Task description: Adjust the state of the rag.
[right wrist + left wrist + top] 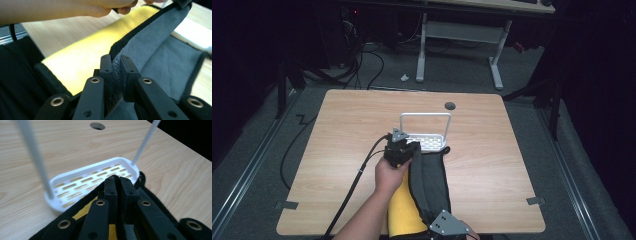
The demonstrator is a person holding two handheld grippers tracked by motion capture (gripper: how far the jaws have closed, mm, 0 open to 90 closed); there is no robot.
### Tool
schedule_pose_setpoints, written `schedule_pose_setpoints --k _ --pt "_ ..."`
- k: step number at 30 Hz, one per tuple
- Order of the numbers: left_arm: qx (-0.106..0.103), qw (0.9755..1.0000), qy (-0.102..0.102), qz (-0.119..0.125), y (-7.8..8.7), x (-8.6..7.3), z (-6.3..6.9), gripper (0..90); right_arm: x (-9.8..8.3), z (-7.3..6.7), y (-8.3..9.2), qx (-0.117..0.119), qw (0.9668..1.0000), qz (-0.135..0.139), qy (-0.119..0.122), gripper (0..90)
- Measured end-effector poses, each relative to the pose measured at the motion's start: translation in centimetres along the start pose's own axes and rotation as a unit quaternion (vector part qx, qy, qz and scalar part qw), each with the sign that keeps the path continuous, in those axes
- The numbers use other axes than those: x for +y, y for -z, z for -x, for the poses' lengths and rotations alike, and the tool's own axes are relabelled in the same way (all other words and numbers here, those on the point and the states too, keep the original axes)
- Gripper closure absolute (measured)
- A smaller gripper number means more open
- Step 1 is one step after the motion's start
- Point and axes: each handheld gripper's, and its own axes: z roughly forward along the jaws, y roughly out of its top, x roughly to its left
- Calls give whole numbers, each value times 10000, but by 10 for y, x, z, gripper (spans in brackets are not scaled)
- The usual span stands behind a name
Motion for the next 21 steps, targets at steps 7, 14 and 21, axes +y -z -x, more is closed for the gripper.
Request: schedule_pose_setpoints --k 7,14,21 --pt "-9 9997 -57 -234 -22 -1 19 837 -19 7 5 -16 9997 -239 -107 793" --pt "-263 9994 -6 -219 -36 -1 35 806 -36 15 15 -81 9986 -378 -366 727" --pt "-626 9980 -24 -18 -23 1 36 563 -34 26 25 -191 9979 -149 -605 603"
